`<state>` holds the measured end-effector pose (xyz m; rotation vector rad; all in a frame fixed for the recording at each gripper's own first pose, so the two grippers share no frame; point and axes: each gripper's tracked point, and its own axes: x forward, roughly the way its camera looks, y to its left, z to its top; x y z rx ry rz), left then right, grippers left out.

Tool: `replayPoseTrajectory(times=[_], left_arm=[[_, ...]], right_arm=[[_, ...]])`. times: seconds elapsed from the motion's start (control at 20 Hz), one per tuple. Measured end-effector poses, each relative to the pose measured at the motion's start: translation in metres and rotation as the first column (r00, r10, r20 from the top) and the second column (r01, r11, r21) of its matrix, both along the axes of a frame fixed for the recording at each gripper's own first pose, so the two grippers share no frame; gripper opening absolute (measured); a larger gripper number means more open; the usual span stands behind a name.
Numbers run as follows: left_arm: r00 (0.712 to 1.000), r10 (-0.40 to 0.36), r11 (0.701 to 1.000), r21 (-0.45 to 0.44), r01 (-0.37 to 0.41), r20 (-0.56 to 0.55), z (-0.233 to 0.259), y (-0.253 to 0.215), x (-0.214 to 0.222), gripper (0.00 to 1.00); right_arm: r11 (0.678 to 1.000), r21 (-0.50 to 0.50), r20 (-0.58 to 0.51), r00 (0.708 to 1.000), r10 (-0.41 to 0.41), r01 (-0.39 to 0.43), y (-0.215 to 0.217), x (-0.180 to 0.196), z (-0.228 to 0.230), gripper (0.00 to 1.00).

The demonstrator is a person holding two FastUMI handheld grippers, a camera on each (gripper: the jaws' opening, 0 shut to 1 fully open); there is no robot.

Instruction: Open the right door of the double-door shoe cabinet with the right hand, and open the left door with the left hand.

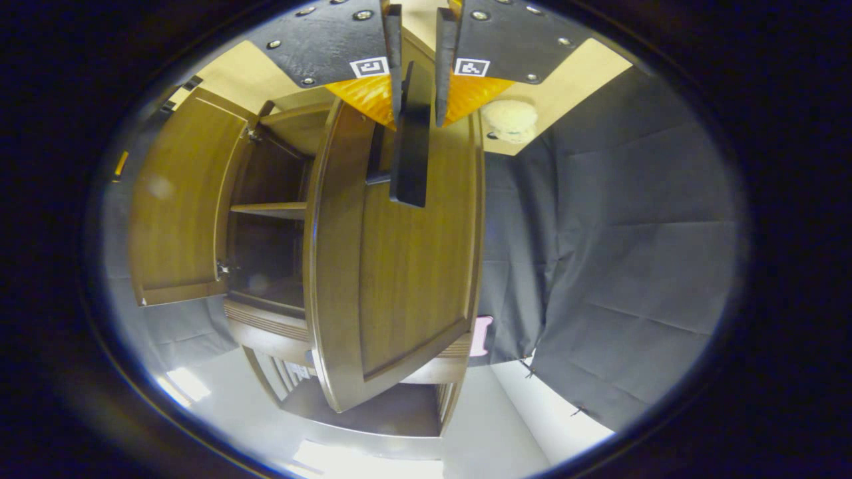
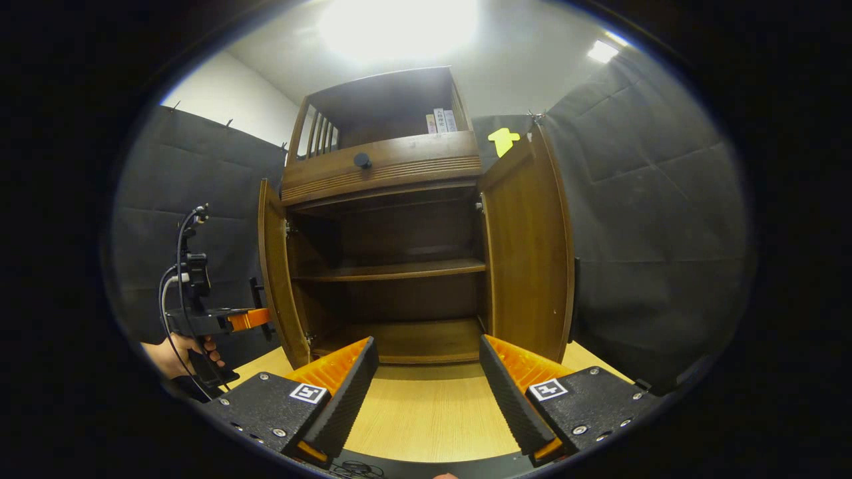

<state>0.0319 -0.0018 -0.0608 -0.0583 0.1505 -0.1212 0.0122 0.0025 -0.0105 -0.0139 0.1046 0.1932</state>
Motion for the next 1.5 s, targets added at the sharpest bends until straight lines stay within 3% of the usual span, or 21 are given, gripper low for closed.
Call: replayPoseTrajectory(times=[0.2, 0.4, 0.45, 0.95, 1.3, 1.5], left_arm=[[1.000, 0.027, 1.000, 0.007, -0.027, 0.002, -0.002, 0.002, 0.001, 0.16], [0.997, 0.069, 0.997, 0.037, -0.070, 0.015, -0.003, 0.008, 0.003, 0.17], [0.997, 0.078, 0.996, 0.038, -0.078, 0.017, -0.004, 0.006, 0.005, 0.24], [0.983, 0.181, 0.981, 0.068, -0.183, 0.041, -0.003, 0.016, -0.001, 0.24], [0.947, 0.308, 0.942, 0.112, -0.316, 0.089, 0.003, 0.025, 0.000, 0.24], [0.946, 0.304, 0.943, 0.106, -0.315, 0.108, 0.008, 0.024, -0.007, 0.24]], right_arm=[[1.000, 0.002, 0.000, 1.000, 0.026, -0.026, 0.014, 0.001, -0.001, 0.94], [0.999, -0.001, -0.002, 0.999, 0.045, -0.045, 0.024, 0.003, -0.002, 0.94], [0.999, 0.001, -0.003, 0.999, 0.049, -0.049, 0.026, 0.002, -0.003, 0.94], [0.997, 0.004, -0.009, 0.997, 0.074, -0.074, 0.034, 0.003, -0.004, 0.94], [0.998, 0.006, 0.003, 0.998, 0.062, -0.062, 0.026, 0.000, 0.000, 0.94], [0.999, 0.016, 0.007, 0.999, 0.040, -0.041, 0.018, 0.002, 0.005, 0.94]])
